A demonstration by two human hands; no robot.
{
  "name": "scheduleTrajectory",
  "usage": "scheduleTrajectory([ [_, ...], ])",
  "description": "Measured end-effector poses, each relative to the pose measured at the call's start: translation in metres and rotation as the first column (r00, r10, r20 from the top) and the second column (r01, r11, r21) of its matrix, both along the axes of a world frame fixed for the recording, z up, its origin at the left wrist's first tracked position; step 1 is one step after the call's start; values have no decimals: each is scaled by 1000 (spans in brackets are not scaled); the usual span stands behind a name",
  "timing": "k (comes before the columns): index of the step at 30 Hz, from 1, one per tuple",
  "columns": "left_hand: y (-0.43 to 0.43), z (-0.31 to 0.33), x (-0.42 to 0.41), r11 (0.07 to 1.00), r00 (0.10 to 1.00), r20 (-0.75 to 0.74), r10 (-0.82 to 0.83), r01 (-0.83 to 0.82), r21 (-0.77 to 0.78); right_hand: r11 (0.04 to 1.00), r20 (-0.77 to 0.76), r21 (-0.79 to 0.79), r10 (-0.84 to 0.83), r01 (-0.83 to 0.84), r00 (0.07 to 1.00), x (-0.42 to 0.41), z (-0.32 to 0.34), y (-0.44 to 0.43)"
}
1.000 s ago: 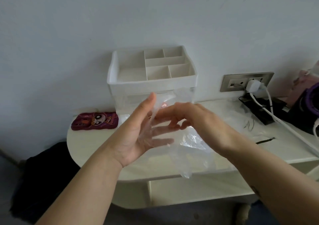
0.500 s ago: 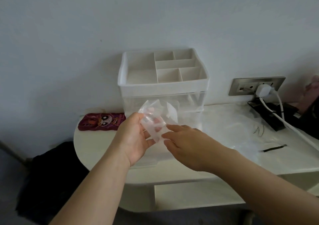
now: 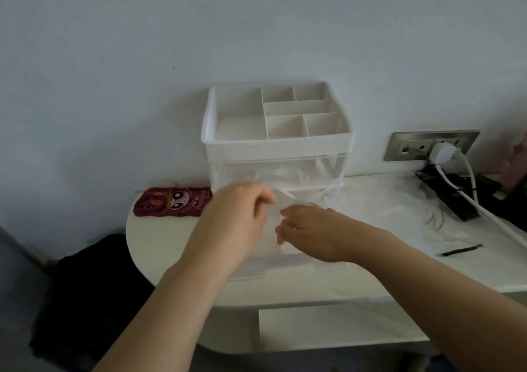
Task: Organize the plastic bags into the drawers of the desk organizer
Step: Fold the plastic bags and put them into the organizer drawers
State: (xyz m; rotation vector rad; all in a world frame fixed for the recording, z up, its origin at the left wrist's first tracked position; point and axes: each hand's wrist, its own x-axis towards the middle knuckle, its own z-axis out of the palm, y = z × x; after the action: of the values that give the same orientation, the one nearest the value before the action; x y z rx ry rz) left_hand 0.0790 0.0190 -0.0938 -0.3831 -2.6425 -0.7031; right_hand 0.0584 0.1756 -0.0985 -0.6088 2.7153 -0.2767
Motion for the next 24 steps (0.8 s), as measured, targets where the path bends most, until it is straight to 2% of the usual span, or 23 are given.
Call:
scheduleTrajectory([
  [3,12,-15,-8,979,956,290,-43,98,-178,997,51,-71,-40,44,998,-4,6,-4],
  [6,12,-21,-18,972,900,436,-9,109,-206,997,-35,-53,-52,50,998,-12,5,-2],
  [10,10,-23,-28,959,861,506,51,98,-265,994,-112,-56,-96,90,989,-19,-3,4],
  [17,11,-23,-33,907,802,586,118,153,-392,968,-95,233,-71,92,993,-24,-9,1],
  [24,11,-14,-36,927,721,682,117,167,-335,990,25,132,-60,56,998,-19,11,5],
])
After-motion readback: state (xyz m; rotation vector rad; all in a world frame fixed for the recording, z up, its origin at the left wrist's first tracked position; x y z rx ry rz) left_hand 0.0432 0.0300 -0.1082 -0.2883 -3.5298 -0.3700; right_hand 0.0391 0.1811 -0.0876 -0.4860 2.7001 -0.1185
